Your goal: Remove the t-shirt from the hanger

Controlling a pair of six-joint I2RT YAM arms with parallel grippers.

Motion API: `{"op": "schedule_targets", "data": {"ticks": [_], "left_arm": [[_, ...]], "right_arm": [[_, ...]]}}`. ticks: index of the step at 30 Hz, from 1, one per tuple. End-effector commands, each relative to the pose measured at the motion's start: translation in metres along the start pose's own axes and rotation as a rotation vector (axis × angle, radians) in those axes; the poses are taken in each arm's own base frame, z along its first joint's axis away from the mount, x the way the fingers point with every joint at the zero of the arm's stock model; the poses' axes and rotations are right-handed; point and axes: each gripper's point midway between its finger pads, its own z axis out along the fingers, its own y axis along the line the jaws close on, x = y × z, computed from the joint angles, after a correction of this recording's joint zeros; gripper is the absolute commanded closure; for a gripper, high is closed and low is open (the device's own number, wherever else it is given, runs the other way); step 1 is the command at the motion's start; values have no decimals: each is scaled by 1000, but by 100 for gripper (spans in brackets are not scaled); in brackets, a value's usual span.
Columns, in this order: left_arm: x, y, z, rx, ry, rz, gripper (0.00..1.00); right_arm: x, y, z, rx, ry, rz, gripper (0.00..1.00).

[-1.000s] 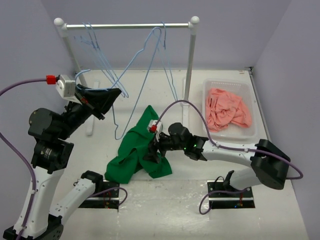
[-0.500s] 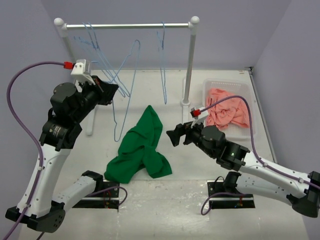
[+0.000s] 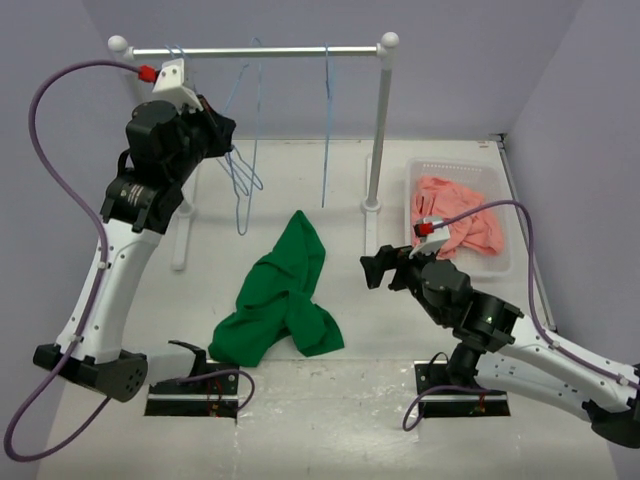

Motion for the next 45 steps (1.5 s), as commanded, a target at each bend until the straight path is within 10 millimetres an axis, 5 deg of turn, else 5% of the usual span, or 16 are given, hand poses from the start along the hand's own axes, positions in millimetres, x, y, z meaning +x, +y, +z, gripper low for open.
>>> {"op": "schedule_targets", "data": {"ticks": [1, 12, 21, 33, 36, 42, 43, 44, 45], "left_arm": [[-39, -15, 16, 39, -95, 49, 100], [-47, -37, 87, 96, -67, 46, 100], [-49, -59, 103, 150, -70, 60, 100], [5, -40, 137, 34, 43, 107, 100], [26, -33, 135, 9, 94, 121, 100], [35, -29, 117, 8, 96, 131, 100], [36, -31, 114, 19, 99, 136, 88], [33, -36, 107, 47, 97, 135, 31], [36, -36, 103, 52, 104, 134, 1]], "right_arm": [[-9, -14, -5, 66, -44, 37, 1], [-17, -28, -13, 115, -85, 57, 1], [-15, -34, -12, 142, -87, 46, 1], [-10, -38, -11, 155, -83, 29, 1], [-9, -39, -12, 150, -83, 33, 1], [-6, -39, -12, 147, -78, 29, 1], [-6, -39, -12, 147, -78, 29, 1], [-6, -39, -11, 147, -75, 22, 1], [-6, -39, -11, 145, -72, 18, 1]]}}
